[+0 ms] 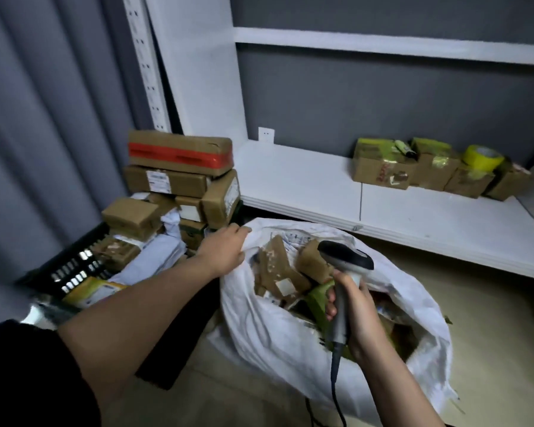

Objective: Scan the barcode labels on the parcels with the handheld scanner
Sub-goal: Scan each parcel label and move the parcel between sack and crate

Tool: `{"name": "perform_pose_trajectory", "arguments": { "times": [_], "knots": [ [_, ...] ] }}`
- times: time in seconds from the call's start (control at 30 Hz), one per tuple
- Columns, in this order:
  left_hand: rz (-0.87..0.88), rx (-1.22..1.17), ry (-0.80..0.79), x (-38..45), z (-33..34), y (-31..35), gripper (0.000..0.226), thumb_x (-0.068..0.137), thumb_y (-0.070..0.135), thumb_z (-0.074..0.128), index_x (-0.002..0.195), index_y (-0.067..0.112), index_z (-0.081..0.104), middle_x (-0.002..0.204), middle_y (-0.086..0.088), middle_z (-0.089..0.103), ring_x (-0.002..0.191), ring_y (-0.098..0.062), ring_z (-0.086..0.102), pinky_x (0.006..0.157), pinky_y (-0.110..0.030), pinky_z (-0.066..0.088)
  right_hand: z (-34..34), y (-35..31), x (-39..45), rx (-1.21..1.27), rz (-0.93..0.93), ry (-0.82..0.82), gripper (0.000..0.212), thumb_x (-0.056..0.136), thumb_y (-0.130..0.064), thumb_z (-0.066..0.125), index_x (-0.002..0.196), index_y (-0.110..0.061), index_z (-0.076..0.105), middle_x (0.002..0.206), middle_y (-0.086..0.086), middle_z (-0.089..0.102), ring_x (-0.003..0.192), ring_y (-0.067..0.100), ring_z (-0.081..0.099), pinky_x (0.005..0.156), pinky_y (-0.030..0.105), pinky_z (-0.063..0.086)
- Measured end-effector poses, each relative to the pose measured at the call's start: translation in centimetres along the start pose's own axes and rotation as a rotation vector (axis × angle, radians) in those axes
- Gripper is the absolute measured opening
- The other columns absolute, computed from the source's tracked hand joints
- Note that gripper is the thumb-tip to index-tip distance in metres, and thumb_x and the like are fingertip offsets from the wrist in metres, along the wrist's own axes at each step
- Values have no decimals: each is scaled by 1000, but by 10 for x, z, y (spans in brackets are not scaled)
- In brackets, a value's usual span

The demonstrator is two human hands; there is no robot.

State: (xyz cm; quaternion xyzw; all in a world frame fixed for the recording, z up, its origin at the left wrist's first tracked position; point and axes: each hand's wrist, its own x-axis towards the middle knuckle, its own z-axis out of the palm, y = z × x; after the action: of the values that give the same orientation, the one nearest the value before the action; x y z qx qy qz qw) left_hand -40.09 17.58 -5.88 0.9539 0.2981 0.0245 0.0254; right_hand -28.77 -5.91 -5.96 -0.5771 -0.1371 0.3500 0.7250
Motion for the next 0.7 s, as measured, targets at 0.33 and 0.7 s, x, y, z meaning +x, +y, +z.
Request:
{"name": "perform_pose_trajectory", "arguments": {
  "times": [0.33,0.7],
  "knots": [
    [-227,131,78,-15,-85,-125,86,84,30,68,151,14,16,148,-12,31,136,-30,30,101,-42,40,150,-20,32,-47,-30,-152,16,96,-19,56,98,-9,43,54,1,47,39,14,40,42,23,34],
    [-169,454,197,141,-74,-153,116,79,44,71,151,18,-17,159,-17,5,146,-32,11,118,-48,19,200,-16,154,-76,-67,-125,14,97,-17,55,96,-8,44,57,5,45,39,15,40,39,25,35]
  ]
}}
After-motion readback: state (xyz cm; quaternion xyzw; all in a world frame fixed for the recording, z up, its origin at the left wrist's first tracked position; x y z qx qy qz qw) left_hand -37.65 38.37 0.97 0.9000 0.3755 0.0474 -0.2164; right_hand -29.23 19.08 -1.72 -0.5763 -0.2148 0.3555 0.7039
